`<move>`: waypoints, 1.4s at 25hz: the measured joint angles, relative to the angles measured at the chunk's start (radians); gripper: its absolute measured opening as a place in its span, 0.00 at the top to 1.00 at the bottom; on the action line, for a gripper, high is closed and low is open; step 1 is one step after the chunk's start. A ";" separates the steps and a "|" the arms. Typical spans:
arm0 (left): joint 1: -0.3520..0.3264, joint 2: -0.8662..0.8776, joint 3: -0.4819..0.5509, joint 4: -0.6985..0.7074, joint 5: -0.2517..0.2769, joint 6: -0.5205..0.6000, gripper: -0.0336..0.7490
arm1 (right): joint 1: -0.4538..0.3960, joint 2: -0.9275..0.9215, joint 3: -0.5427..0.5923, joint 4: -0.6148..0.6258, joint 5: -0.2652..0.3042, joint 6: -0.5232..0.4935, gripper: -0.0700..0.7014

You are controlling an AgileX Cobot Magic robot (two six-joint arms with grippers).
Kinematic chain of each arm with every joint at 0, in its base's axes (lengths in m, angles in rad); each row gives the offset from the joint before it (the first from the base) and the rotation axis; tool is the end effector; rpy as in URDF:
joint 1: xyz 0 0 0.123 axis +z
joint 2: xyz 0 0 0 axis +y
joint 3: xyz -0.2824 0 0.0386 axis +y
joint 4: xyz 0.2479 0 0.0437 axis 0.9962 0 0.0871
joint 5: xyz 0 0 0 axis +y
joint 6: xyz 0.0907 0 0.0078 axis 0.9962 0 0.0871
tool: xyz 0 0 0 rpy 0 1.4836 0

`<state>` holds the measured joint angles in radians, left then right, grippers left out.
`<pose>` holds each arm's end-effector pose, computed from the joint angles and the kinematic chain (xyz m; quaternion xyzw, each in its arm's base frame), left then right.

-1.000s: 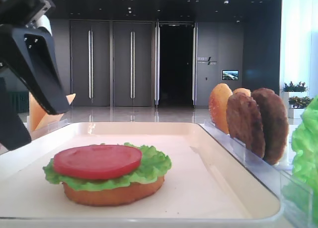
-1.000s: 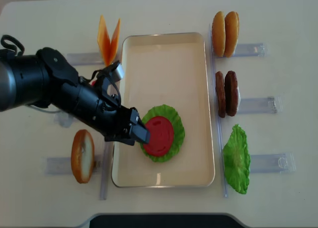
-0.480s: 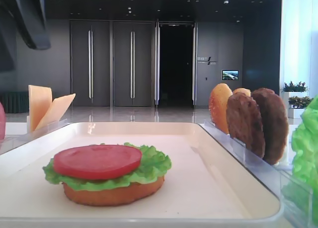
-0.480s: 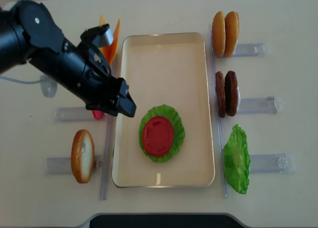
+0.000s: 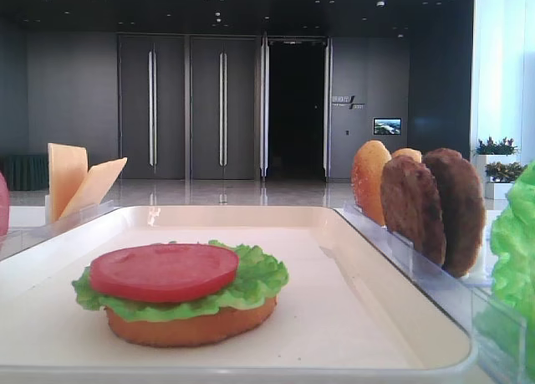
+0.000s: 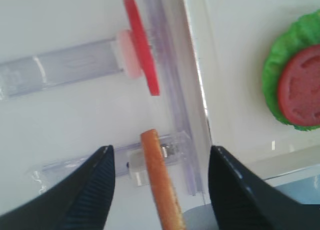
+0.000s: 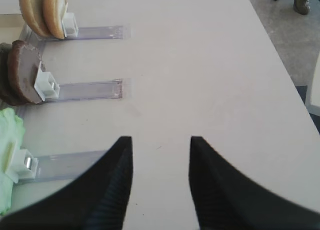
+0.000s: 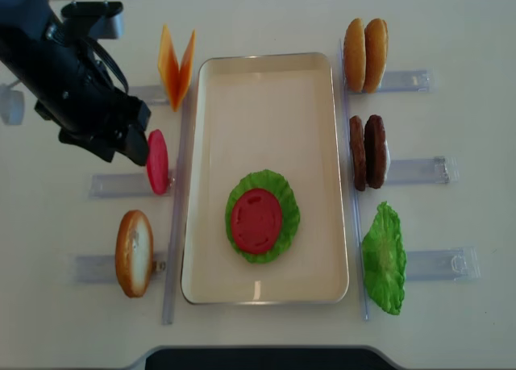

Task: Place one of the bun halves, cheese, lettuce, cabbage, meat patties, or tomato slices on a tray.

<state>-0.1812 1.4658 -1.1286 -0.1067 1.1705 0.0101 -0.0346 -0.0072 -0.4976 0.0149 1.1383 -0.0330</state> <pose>0.2648 -0.0576 0.2775 0.0781 0.9928 -0.0568 0.0704 -0.0091 0.0015 0.2703 0.0001 0.8716 -0.0091 0.4901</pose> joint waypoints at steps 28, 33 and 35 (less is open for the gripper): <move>0.246 -0.446 0.182 0.118 0.057 0.027 0.38 | 0.000 0.000 0.000 0.000 0.000 0.000 0.53; 0.246 -0.680 0.281 0.118 0.049 0.045 0.38 | 0.000 0.000 0.000 0.000 0.000 0.000 0.53; 0.246 -0.766 0.326 0.116 0.030 0.052 0.38 | 0.000 0.000 0.000 0.000 0.000 0.000 0.53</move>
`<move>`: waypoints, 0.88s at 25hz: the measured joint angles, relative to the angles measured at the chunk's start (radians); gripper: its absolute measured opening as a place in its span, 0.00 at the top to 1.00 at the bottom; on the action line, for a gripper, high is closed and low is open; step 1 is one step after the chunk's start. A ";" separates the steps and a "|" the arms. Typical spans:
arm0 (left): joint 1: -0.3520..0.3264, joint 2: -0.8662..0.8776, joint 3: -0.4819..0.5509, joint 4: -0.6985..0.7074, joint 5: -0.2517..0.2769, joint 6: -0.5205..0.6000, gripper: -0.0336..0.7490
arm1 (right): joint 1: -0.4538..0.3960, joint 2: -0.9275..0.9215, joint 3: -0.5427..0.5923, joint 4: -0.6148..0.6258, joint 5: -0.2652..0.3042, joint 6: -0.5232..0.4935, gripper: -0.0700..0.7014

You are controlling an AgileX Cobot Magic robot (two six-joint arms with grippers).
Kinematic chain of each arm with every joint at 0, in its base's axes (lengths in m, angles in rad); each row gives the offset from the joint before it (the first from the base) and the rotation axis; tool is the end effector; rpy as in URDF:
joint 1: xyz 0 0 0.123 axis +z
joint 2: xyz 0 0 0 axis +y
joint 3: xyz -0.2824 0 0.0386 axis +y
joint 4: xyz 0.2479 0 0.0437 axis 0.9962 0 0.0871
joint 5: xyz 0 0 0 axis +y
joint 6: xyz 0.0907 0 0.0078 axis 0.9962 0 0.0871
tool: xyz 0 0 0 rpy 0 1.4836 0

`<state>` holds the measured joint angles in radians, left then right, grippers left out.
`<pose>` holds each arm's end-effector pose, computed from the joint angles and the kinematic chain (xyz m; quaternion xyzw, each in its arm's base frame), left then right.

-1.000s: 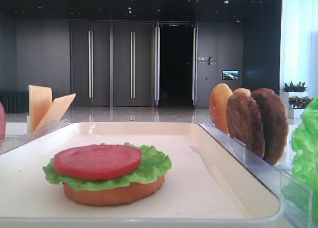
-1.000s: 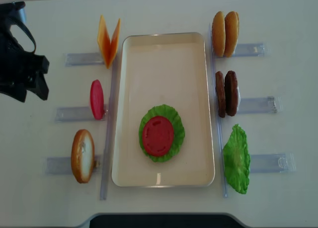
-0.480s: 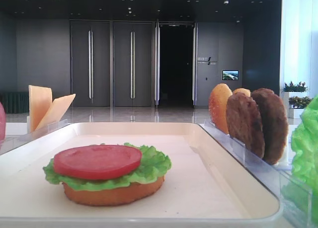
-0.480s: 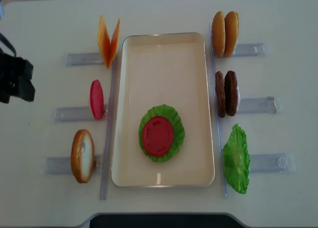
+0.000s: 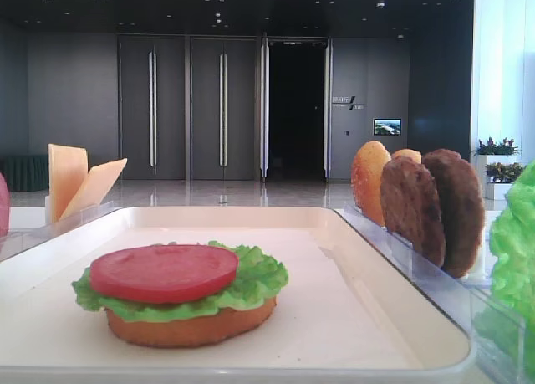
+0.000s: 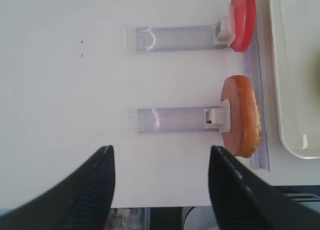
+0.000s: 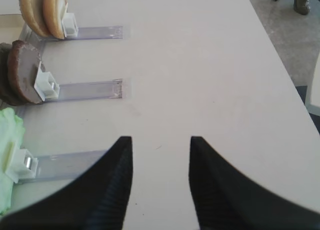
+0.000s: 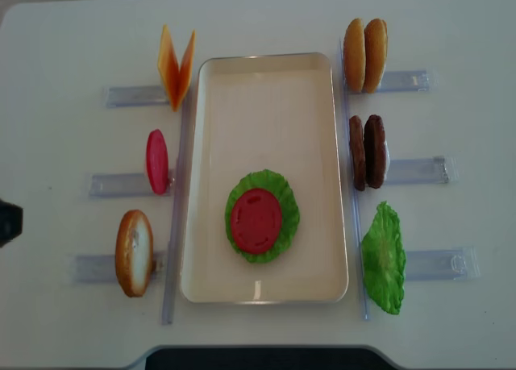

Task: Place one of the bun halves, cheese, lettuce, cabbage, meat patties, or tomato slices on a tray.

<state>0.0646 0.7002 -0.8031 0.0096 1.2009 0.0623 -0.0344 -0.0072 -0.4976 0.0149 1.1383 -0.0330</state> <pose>0.0990 0.0072 0.3262 -0.0007 0.9610 0.0223 0.2755 -0.0091 0.0015 0.2703 0.0000 0.8716 -0.0091 0.4901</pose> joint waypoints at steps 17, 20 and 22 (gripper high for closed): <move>0.000 -0.555 0.323 -0.010 -0.096 0.030 0.38 | 0.021 0.000 0.000 -0.004 0.000 0.000 0.53; 0.000 -0.618 0.327 -0.010 -0.094 0.031 0.38 | 0.021 0.000 0.000 -0.004 0.000 0.000 0.53; 0.000 -0.645 0.327 -0.010 -0.093 0.031 0.38 | 0.021 0.000 0.000 -0.004 0.000 0.000 0.53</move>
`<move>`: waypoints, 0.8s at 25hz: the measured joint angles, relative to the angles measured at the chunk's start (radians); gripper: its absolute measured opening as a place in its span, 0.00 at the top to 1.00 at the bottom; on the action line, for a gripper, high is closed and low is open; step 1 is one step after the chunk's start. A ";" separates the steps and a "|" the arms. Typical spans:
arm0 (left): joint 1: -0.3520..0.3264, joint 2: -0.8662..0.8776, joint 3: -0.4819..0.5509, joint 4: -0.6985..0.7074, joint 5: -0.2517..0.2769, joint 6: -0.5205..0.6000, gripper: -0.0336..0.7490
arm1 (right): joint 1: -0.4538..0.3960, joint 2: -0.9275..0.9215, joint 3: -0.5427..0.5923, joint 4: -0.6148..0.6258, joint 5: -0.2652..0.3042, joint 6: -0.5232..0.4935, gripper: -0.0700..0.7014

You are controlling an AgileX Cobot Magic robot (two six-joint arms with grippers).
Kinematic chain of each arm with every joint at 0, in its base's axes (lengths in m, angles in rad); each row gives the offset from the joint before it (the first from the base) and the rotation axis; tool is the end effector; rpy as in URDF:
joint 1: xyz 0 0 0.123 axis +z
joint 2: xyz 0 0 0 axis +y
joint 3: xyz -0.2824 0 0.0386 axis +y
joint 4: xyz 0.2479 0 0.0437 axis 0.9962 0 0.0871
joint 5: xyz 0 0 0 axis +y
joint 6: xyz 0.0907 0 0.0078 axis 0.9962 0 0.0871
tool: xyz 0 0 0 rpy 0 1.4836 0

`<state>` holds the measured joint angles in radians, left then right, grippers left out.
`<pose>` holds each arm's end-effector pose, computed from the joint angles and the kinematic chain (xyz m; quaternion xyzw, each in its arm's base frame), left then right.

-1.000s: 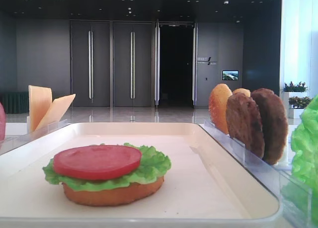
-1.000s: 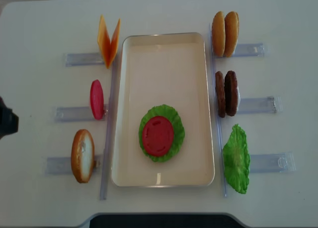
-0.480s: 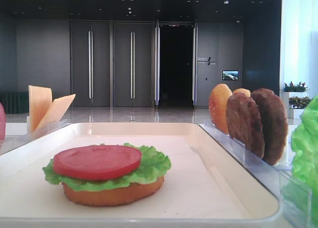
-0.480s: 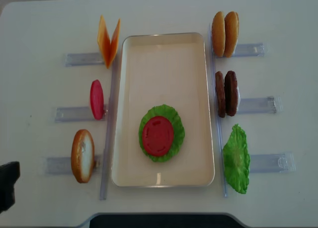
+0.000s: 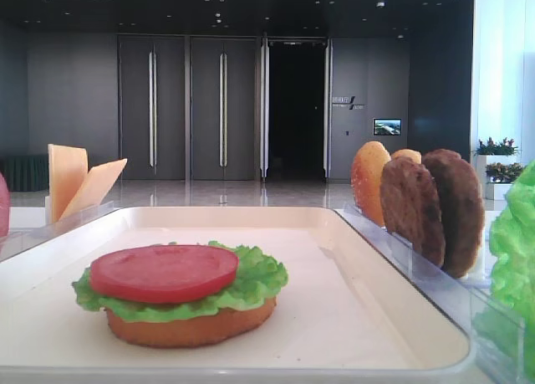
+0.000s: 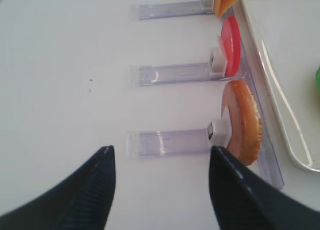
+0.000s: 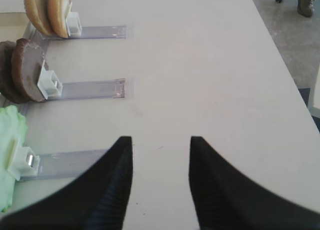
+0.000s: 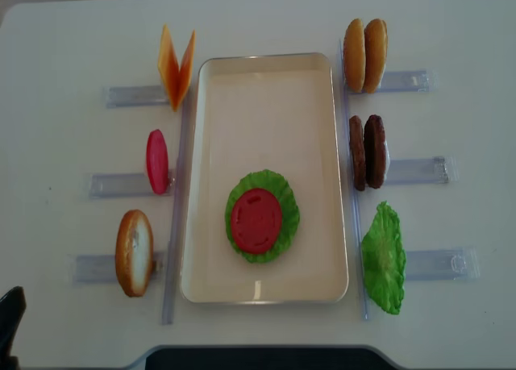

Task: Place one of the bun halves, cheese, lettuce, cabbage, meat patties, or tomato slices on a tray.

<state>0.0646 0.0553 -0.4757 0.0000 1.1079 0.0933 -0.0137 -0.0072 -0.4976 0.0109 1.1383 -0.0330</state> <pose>0.0037 0.0002 0.2667 0.0127 0.8845 0.0368 0.4650 -0.0091 0.0010 0.2703 -0.0088 0.8716 -0.0060 0.4901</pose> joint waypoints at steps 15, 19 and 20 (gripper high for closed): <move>0.000 -0.070 0.002 0.000 0.002 0.000 0.38 | 0.000 0.000 0.000 0.000 0.000 0.000 0.53; 0.000 -0.070 0.002 0.000 0.002 0.000 0.38 | 0.000 0.000 0.000 -0.001 0.000 0.000 0.53; 0.000 -0.070 0.002 0.000 0.002 0.000 0.38 | 0.000 0.000 0.000 -0.001 0.000 0.000 0.53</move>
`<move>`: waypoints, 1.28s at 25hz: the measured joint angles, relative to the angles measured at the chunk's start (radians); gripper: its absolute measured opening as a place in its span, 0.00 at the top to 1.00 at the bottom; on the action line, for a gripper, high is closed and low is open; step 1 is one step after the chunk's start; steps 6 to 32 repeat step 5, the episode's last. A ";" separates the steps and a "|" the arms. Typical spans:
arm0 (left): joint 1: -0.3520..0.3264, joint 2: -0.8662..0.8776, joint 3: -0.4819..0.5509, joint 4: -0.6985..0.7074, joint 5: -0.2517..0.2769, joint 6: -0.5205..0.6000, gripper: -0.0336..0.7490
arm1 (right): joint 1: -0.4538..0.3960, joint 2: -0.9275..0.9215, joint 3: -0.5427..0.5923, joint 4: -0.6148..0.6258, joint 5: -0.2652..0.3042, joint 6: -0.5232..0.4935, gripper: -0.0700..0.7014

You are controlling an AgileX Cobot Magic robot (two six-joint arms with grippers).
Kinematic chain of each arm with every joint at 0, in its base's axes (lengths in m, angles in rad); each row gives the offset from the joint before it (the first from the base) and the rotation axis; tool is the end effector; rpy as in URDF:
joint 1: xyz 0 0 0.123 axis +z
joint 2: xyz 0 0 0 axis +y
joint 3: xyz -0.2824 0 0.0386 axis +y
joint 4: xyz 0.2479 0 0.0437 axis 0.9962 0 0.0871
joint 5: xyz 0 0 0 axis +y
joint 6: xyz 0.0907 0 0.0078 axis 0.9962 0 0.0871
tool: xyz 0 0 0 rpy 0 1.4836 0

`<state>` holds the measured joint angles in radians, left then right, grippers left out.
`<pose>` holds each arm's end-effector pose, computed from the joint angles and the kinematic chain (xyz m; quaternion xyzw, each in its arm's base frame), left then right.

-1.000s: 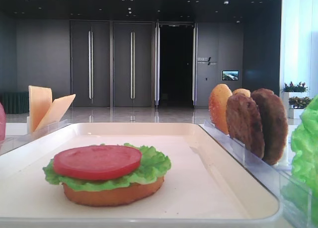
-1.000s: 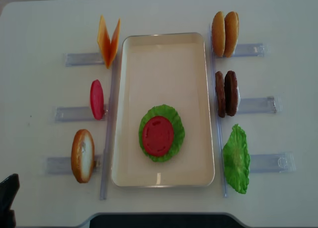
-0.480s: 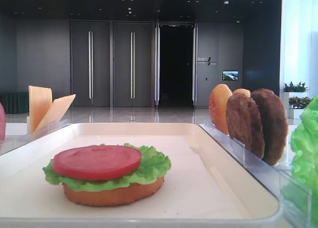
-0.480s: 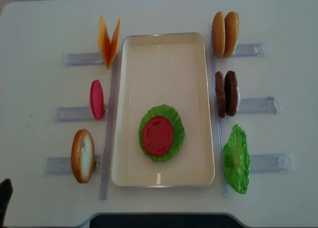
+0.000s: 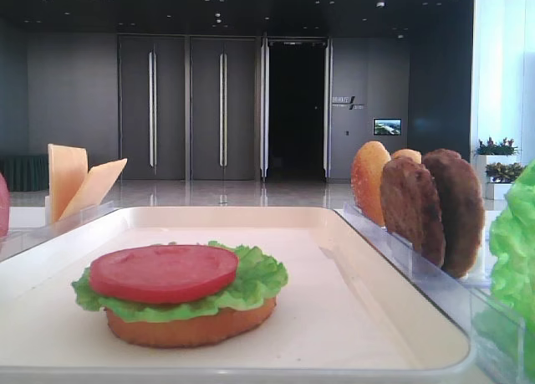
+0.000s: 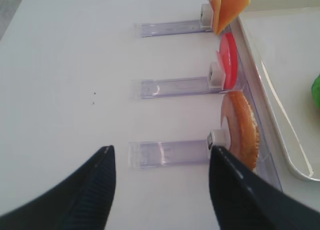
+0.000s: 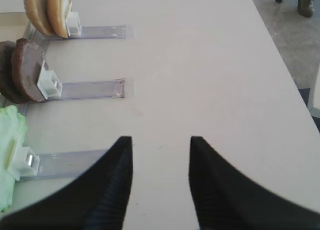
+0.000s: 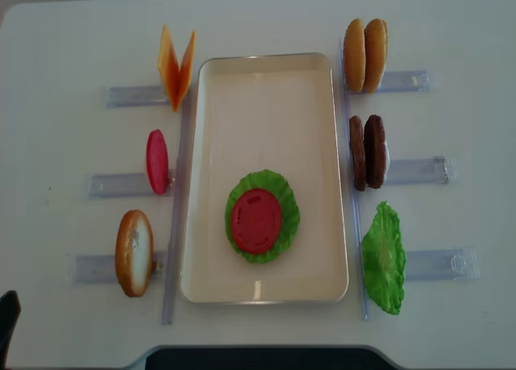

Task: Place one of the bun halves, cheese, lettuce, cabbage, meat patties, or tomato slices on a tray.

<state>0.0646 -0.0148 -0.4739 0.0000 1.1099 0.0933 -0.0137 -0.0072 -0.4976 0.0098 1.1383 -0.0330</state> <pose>-0.0063 -0.0004 0.2659 0.0125 0.8685 0.0391 0.4939 -0.0091 0.0009 0.2703 -0.0088 0.8716 -0.0066 0.4901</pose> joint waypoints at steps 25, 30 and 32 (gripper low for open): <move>0.000 0.000 0.000 0.000 0.000 0.000 0.38 | 0.000 0.000 0.000 0.000 0.000 0.000 0.53; 0.000 0.000 0.000 0.000 0.000 0.000 0.38 | 0.000 0.000 0.000 0.000 0.000 0.000 0.53; 0.000 0.000 0.000 0.000 0.000 0.000 0.38 | 0.000 0.000 0.000 0.000 0.000 0.000 0.53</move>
